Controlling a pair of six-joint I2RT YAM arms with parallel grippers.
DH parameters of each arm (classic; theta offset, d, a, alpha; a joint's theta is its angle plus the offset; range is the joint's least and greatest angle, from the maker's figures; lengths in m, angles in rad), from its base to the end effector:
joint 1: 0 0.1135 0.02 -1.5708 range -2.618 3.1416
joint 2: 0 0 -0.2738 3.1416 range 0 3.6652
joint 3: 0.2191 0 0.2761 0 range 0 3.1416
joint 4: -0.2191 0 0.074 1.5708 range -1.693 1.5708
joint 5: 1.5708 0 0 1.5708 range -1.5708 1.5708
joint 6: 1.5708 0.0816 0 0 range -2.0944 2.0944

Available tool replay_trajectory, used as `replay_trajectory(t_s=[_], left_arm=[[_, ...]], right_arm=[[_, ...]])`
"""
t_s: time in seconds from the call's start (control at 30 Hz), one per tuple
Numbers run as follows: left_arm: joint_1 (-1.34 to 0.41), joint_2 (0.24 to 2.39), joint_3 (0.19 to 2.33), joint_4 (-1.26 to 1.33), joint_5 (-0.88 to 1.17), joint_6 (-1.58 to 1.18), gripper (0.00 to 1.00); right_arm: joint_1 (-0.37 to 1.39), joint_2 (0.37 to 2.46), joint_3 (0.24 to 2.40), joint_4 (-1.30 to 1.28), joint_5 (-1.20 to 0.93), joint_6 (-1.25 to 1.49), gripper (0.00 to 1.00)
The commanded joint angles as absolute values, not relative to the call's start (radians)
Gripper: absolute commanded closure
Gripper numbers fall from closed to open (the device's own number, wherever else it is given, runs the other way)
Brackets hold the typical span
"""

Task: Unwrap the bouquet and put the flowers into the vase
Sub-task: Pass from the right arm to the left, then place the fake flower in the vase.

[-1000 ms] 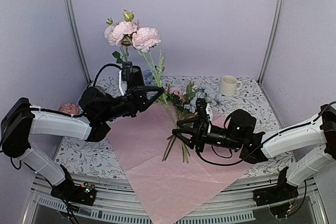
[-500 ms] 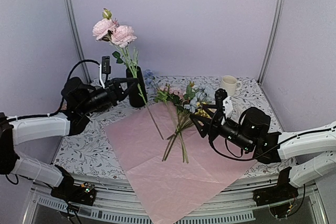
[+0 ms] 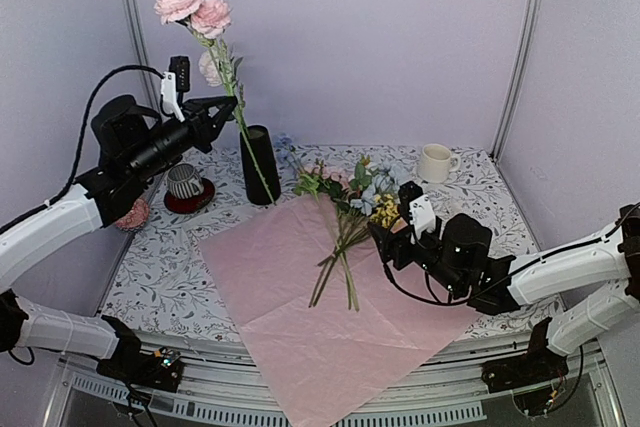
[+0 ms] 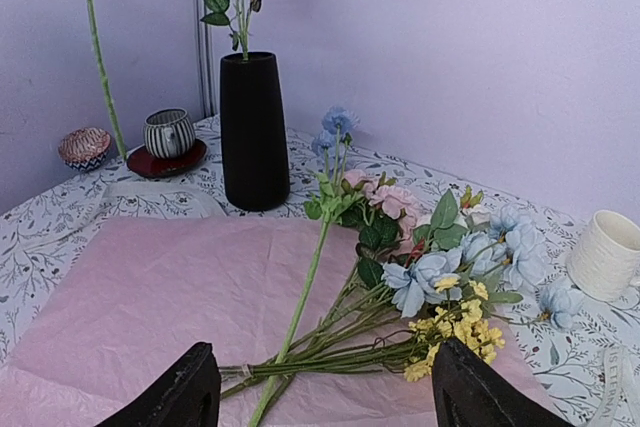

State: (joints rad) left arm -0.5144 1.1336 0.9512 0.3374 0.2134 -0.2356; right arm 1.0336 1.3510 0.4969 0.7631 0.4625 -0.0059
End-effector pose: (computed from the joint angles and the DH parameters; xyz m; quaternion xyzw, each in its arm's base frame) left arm 0.2804 -0.1783 0.3954 0.1700 0.6290 -0.3411 0.6776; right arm 0.1996 0.2640 0.2036 -0.2229 0.7007 0.1752 0.6547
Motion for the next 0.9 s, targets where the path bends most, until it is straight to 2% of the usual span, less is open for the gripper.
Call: replay_trajectory(t_s=[0.0,0.3,0.87], left_arm=[[-0.48,1.149,1.044,0.263,0.107,-0.148,1.0],[-0.395,1.25,1.167,0.309,0.108,-0.115,1.0],[-0.361,1.491,1.378,0.521,0.069,-0.007,0.98]], right_arm=[[1.03,1.389,0.49,0.797,0.49,-0.005,0.25],[1.031,1.414,0.5,0.806,0.516,-0.013,0.25],[1.031,1.424,0.503,0.815,0.529,-0.046,0.25]])
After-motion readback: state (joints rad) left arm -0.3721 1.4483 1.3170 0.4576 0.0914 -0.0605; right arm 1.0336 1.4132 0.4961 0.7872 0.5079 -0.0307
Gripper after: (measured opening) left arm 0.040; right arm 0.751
